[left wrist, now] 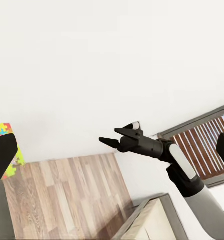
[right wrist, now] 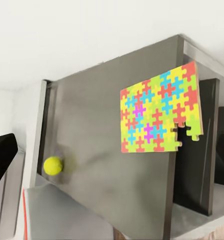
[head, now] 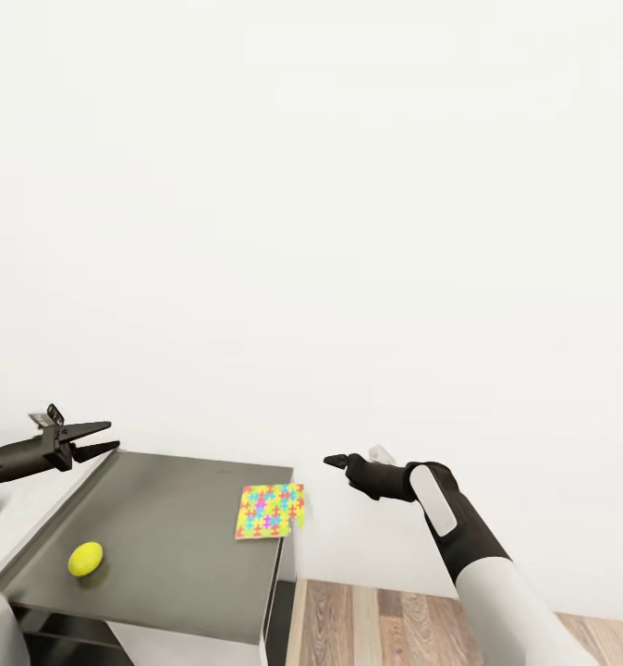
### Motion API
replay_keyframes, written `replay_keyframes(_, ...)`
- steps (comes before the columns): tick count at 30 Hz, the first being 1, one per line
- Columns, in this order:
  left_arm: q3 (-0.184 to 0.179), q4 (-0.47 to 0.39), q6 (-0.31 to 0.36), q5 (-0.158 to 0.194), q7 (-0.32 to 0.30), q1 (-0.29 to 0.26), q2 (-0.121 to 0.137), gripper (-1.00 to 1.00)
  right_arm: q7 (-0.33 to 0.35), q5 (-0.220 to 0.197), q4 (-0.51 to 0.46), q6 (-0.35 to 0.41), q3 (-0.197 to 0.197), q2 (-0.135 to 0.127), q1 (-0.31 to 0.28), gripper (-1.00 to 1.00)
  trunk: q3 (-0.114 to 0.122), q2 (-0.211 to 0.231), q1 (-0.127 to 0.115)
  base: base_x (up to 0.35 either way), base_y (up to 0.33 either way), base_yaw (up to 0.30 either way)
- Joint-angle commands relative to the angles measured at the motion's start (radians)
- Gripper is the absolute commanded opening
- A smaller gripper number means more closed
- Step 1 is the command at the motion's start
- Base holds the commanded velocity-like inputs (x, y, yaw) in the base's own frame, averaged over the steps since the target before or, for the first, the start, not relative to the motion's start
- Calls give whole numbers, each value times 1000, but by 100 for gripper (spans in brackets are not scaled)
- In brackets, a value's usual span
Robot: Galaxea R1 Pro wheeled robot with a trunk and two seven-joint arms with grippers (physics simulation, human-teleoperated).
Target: Put all the toys in the child's room - the three board games (two on the bed and one on the table), the two jigsaw puzzles on the table, and the tennis ball on the table - inside the toy box on the table in the child's room.
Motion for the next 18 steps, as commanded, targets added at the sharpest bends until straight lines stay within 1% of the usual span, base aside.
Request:
replay_keyframes(1,-7,1,10,4,-5,-2,1,100,5,5,0,3,-1,0,-1,100,-2,-2,1,205,0,3)
replay_keyframes(7,-7,1,8,4,-5,-2,1,100,5,5,0,3,-1,-2,-1,100,-2,-2,1,216,0,1)
replay_keyframes(18,-7,-2,9,5,-5,-2,1,100,5,8,9,3,-1,-3,-1,100,-2,-2,1,26,0,0)
